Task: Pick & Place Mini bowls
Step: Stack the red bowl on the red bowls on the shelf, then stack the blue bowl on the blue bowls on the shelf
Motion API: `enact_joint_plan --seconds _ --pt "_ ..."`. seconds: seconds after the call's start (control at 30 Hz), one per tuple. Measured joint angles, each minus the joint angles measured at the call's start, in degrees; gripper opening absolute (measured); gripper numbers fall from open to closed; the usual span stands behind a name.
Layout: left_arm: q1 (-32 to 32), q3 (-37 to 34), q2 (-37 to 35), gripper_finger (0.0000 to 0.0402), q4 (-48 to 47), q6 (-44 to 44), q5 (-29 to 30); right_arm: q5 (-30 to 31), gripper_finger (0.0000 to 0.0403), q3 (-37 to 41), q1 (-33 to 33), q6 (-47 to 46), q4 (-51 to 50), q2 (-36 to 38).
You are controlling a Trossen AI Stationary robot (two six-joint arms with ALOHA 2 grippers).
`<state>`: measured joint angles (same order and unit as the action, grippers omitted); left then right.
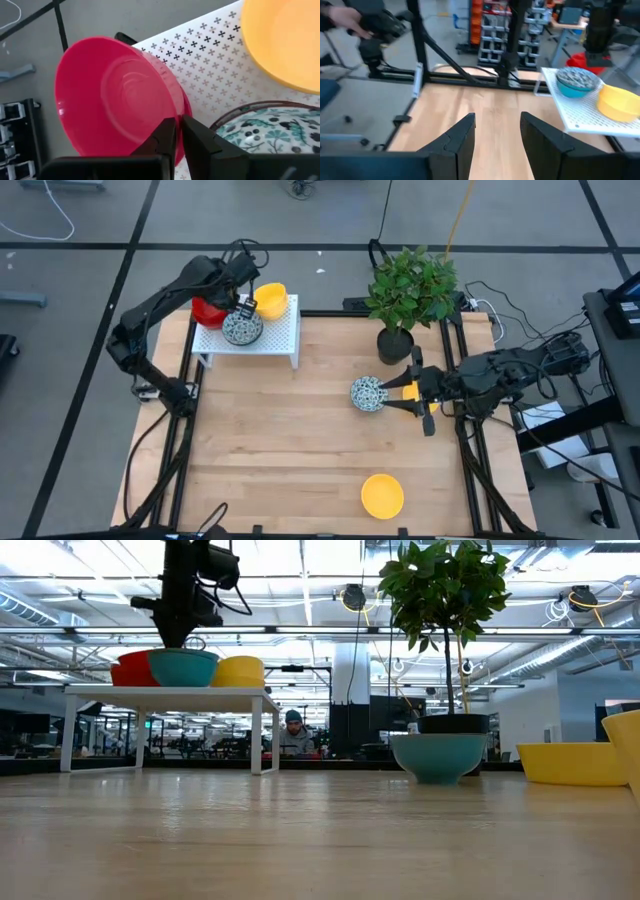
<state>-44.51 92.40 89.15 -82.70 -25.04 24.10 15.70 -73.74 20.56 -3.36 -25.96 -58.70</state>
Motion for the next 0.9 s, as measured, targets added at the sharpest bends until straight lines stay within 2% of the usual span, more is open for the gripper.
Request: enact_joint_plan --seconds 0.27,0.77,0.9 --pt "-0.1 0.0 1.7 0.0030 -2.1 0.6 0.1 5.3 0.0144 3.3 0.0 0.0 0.0 0.0" --pt "-0.2 0.0 1.7 0.0032 -1.8 -1.0 0.3 5.3 0.0144 3.9 0.0 -0.3 1.3 0.0" --pt "-0.3 0.0 1.7 0.0055 -2.5 -2.0 -0.9 5.2 0.0144 3.9 0.0 -0.4 1.3 0.0"
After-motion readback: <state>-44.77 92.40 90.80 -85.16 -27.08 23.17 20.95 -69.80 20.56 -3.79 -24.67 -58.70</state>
